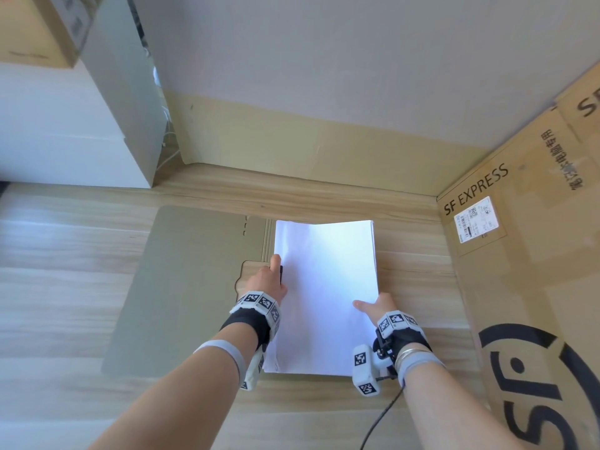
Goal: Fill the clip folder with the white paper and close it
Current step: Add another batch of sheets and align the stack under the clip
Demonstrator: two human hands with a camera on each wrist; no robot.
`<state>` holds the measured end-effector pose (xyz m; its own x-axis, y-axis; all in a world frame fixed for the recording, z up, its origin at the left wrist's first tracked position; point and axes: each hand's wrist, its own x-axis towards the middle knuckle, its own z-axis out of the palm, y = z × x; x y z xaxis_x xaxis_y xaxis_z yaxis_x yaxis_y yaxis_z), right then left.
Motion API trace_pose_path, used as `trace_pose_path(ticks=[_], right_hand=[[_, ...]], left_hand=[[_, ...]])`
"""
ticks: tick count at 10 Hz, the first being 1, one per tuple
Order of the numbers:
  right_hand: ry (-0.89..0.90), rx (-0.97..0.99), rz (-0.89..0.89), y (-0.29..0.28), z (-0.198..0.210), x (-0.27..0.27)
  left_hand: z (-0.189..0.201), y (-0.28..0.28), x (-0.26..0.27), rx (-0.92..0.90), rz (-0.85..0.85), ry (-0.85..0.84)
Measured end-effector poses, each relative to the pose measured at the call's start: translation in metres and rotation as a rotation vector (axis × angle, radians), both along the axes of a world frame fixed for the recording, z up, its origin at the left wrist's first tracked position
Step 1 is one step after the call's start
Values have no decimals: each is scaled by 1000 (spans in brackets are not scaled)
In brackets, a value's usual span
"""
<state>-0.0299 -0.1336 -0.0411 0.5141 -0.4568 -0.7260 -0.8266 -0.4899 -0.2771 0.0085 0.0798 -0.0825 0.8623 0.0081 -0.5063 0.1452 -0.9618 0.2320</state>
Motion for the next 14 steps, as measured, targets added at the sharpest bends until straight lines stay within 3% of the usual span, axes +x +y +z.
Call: trace_pose_path(ticks=[3,5,9,14], right_hand=[[4,10,-5,4,-5,1],[17,7,5,5,-4,3],[24,23,17,13,-7,4],[7,59,9,4,-10,5]], left_hand=[[6,8,-1,-70,-162,18],[-2,17,3,-177,-138,38],[1,18,8,-200,-147,86],[4,3,12,-69,-125,171]])
